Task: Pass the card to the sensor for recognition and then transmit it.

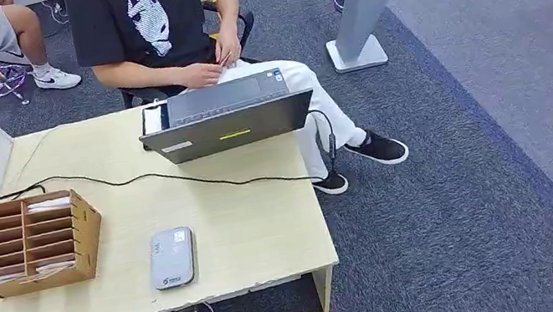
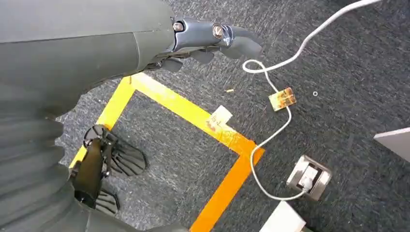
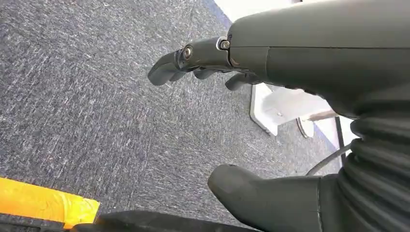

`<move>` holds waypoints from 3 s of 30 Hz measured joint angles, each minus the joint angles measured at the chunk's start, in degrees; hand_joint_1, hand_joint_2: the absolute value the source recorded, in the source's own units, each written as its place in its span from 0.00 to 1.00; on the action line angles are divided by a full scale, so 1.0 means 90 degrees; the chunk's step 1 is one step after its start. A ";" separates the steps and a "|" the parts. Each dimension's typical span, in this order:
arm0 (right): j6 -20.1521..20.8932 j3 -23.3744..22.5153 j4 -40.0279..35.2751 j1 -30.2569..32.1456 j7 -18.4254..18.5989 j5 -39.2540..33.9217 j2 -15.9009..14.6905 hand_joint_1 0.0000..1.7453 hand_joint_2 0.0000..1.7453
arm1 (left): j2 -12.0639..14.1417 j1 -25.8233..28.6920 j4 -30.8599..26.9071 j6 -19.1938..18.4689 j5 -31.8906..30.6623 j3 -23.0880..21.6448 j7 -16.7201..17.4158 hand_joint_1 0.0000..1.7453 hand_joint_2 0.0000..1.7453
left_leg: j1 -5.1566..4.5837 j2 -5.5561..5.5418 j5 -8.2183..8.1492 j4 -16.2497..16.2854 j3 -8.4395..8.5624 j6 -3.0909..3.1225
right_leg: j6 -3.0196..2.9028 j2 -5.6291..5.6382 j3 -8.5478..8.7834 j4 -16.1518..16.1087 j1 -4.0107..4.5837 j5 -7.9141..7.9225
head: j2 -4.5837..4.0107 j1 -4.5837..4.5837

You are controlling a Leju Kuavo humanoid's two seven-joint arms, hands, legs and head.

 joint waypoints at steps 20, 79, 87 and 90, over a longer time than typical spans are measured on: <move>0.0000 0.0360 0.0063 -0.0030 0.0073 -0.0066 0.0019 0.00 1.00 | -0.0957 0.1010 -0.1739 -0.0413 -0.3696 0.2457 0.0104 0.00 1.00 | -0.0001 0.0000 -0.0003 0.0000 -0.0001 0.0003 | 0.0001 -0.0001 0.0000 -0.0001 0.0000 -0.0001 | 0.0000 0.0000; 0.0235 0.1183 0.0117 -0.0194 0.0126 -0.0408 0.0012 0.00 1.00 | -0.1442 0.2222 -0.9243 -0.1846 -0.7460 0.3093 0.1133 0.00 1.00 | 0.0001 -0.0001 -0.0007 0.0000 0.0001 0.0007 | 0.0006 -0.0002 0.0001 0.0000 0.0001 -0.0004 | 0.0000 0.0000; 0.0406 0.1183 0.0121 -0.0342 0.0097 -0.0379 -0.0041 0.00 1.00 | -0.0393 0.0795 -0.8268 -0.2358 -0.7440 0.2967 0.1680 0.00 1.00 | 0.0003 0.0001 0.0014 0.0000 0.0004 -0.0005 | -0.0004 0.0000 0.0000 0.0004 0.0002 0.0013 | 0.0000 0.0000; 0.0440 0.1183 0.0121 -0.0381 0.0109 -0.0372 -0.0049 0.00 1.00 | -0.0179 0.0439 -0.7805 -0.2341 -0.7506 0.2940 0.1712 0.00 1.00 | 0.0002 0.0003 0.0014 0.0000 0.0004 -0.0005 | -0.0003 0.0002 0.0000 0.0004 0.0002 0.0014 | 0.0000 0.0000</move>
